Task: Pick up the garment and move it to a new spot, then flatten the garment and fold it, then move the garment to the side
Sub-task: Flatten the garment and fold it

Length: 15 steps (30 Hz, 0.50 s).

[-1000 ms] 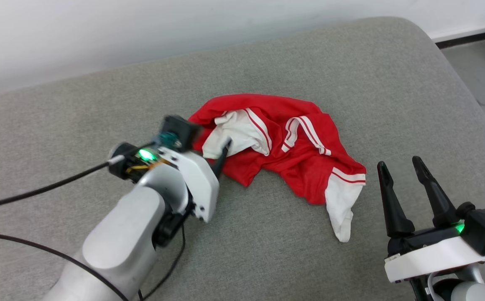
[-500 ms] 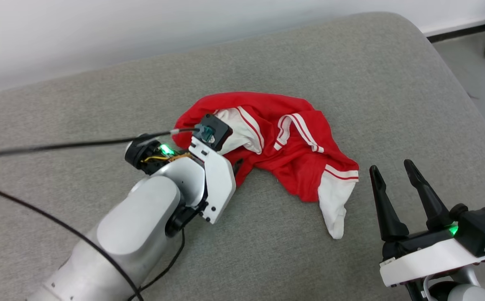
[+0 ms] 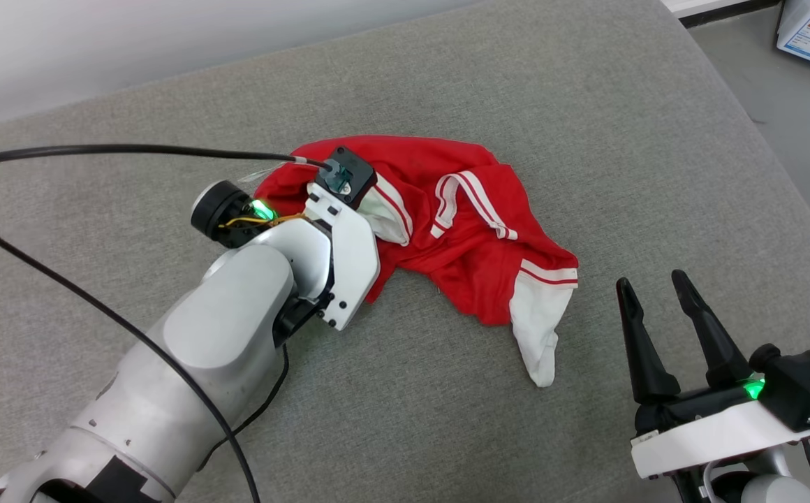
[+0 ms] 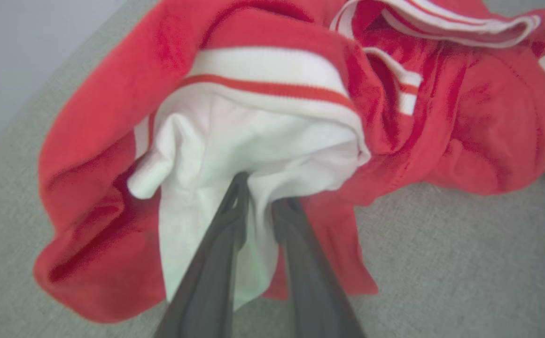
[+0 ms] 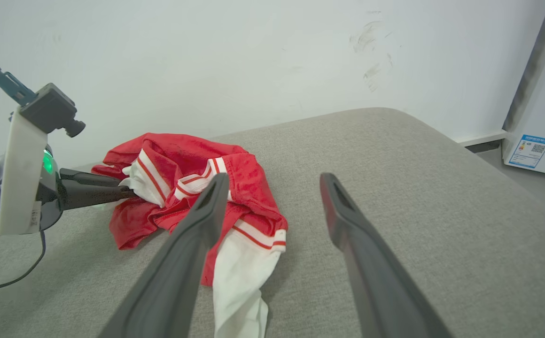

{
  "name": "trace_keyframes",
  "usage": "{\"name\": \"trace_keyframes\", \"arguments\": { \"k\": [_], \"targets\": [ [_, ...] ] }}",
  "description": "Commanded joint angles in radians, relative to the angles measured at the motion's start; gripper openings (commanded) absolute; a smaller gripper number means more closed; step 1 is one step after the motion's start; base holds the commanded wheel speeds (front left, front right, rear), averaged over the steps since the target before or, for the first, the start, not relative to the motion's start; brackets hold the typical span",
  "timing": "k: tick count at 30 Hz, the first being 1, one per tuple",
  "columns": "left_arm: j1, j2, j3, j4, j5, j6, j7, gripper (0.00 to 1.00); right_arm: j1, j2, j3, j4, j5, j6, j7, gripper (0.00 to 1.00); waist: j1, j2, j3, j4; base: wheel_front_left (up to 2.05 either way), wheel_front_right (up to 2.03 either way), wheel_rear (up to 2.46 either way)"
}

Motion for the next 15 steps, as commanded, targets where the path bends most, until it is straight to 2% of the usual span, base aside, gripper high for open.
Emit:
{"name": "trace_keyframes", "arguments": {
  "k": [1, 8, 15],
  "targets": [
    [-0.016, 0.001, 0.003, 0.001, -0.002, -0.003, -0.022, 0.0, -0.014, 0.005, -0.004, 0.004, 0.003, 0.0, -0.01, 1.0, -0.0001, 0.0, 0.001, 0.003, 0.0, 0.0, 0.0],
    [0.007, 0.042, 0.002, -0.074, 0.011, 0.0, -0.087, 0.0, -0.006, 0.006, -0.035, 0.014, 0.008, 0.0, -0.012, 1.0, -0.0001, 0.0, -0.027, 0.047, 0.0, 0.0, 0.0],
    [0.105, 0.153, 0.02, -0.319, 0.01, 0.062, -0.086, 0.0, 0.013, 0.006, -0.066, 0.005, 0.006, 0.0, 0.003, 1.0, -0.0001, 0.0, -0.076, 0.122, 0.0, 0.0, 0.0]
  ]
}}
